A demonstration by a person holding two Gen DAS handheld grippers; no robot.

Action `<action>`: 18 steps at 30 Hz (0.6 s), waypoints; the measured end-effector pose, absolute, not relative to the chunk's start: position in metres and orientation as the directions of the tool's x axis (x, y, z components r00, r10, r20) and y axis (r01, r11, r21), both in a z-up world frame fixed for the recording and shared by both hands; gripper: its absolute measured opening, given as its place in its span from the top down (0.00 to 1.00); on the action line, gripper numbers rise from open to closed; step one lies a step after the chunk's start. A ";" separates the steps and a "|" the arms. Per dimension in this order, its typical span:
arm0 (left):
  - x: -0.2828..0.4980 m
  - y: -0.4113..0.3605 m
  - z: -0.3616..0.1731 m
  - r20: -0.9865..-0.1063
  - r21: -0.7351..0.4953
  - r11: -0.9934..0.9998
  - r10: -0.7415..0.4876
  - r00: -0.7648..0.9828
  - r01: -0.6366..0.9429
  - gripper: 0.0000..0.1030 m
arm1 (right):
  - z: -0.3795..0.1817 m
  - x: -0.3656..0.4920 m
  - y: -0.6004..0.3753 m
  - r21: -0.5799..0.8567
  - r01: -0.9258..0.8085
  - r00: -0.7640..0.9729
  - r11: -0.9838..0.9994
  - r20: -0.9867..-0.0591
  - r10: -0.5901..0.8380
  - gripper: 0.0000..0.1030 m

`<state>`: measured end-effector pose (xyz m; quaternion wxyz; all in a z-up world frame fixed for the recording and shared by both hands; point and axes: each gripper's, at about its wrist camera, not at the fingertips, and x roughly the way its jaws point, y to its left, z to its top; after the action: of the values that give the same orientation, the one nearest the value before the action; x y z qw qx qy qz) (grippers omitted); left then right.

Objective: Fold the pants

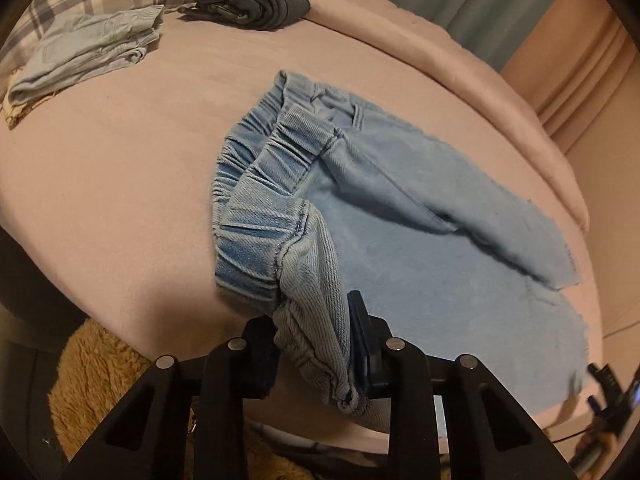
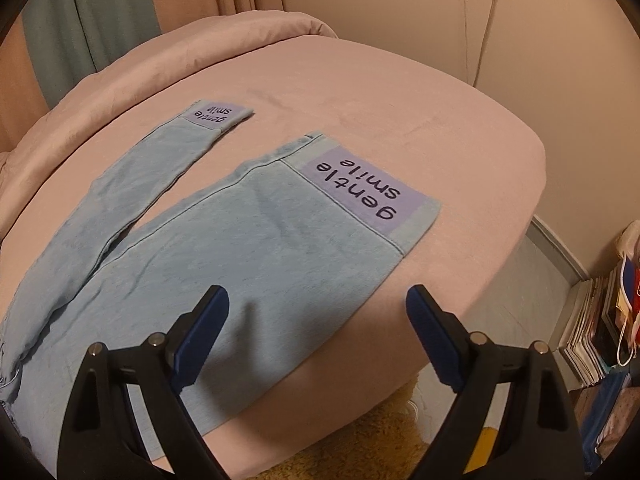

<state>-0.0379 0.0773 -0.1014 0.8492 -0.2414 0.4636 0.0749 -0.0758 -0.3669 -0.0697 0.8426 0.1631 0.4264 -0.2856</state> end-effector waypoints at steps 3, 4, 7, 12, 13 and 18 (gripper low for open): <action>-0.041 0.076 -0.096 -0.819 -0.346 0.870 -0.097 0.565 -0.351 0.72 | -0.072 -0.075 -0.373 0.024 0.634 0.459 0.773 -0.816 -0.351 0.12; -0.042 0.075 -0.095 -0.819 -0.340 0.873 -0.093 0.566 -0.350 0.72 | -0.073 -0.075 -0.374 0.014 0.642 0.448 0.767 -0.818 -0.361 0.12; -0.034 0.080 -0.099 -0.815 -0.343 0.872 -0.092 0.572 -0.349 0.72 | -0.077 -0.073 -0.380 0.003 0.653 0.432 0.758 -0.823 -0.369 0.12; -0.032 0.086 -0.089 -0.790 -0.383 0.861 -0.117 0.602 -0.335 0.74 | -0.085 -0.066 -0.391 0.018 0.649 0.430 0.761 -0.833 -0.347 0.13; -0.032 0.086 -0.087 -0.785 -0.382 0.862 -0.113 0.609 -0.333 0.74 | -0.088 -0.064 -0.396 0.034 0.649 0.437 0.760 -0.835 -0.335 0.14; -0.031 0.087 -0.086 -0.782 -0.393 0.857 -0.121 0.611 -0.333 0.74 | -0.099 -0.052 -0.422 0.098 0.673 0.451 0.733 -0.840 -0.302 0.14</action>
<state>-0.0306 0.0875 -0.0860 0.8591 -0.2598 0.4367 0.0615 -0.0522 -0.4218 -0.0989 0.8242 0.2149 0.4325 -0.2956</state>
